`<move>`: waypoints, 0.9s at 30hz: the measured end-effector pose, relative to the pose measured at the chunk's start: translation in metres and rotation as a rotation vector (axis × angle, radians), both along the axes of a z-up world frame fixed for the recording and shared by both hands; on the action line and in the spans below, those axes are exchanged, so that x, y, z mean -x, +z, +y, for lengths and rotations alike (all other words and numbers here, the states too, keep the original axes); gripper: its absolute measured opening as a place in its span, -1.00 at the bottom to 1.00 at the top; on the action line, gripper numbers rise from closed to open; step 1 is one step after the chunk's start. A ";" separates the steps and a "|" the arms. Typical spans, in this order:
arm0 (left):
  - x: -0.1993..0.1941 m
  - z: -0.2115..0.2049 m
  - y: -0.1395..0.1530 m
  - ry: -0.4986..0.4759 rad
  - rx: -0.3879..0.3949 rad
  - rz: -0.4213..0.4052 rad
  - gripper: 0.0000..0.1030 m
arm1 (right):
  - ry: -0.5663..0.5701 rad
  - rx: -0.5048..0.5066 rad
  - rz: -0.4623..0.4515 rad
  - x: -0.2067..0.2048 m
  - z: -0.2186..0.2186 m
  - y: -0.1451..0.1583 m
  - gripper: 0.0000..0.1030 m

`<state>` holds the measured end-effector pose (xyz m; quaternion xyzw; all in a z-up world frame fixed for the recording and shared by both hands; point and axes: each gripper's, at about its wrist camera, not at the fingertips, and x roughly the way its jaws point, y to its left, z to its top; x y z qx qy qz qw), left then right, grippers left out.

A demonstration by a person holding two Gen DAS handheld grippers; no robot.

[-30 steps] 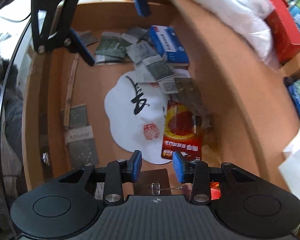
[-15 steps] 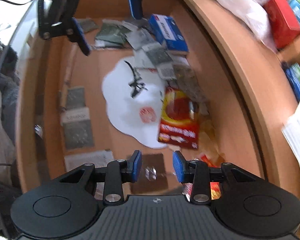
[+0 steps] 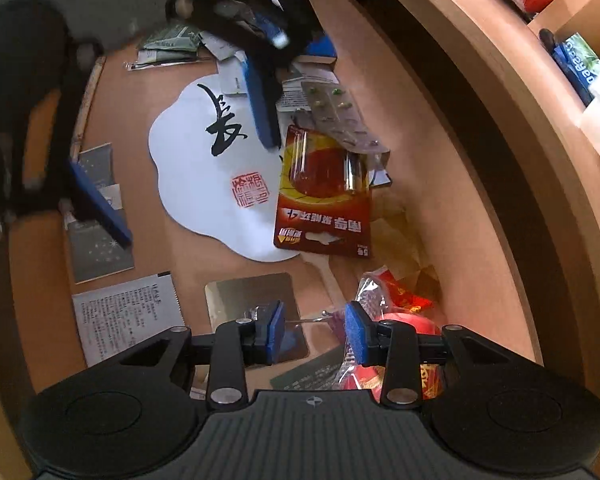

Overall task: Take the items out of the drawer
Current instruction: 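Close the right gripper on the hook of the silver plate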

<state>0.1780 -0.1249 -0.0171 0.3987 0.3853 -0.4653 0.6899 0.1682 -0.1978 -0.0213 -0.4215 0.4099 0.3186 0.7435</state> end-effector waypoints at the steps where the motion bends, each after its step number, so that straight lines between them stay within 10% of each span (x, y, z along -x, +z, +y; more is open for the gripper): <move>1: 0.001 -0.005 -0.003 -0.007 -0.002 -0.018 0.81 | 0.003 -0.008 0.000 0.000 0.000 -0.001 -0.36; 27: -0.020 -0.011 -0.014 0.089 0.118 -0.028 0.89 | -0.084 0.030 -0.034 -0.014 0.000 -0.034 -0.59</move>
